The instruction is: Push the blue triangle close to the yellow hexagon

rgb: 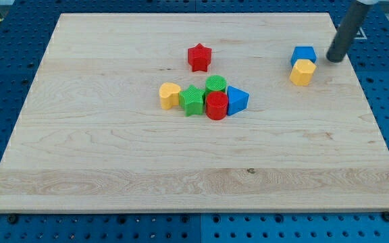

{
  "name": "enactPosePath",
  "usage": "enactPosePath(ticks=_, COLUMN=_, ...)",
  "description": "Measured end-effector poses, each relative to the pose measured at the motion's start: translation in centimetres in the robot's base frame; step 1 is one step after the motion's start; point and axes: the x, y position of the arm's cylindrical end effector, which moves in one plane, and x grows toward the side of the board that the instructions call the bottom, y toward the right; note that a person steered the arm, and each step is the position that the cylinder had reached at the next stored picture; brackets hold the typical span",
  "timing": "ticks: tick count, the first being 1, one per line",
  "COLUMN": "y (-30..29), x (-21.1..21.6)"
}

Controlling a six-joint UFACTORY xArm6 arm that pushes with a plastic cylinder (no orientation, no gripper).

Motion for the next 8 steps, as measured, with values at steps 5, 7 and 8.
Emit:
enactPosePath(ticks=5, y=-21.0, x=2.7)
enactPosePath(ticks=7, y=-20.1, x=4.9)
enactPosePath(ticks=8, y=-19.0, x=6.2)
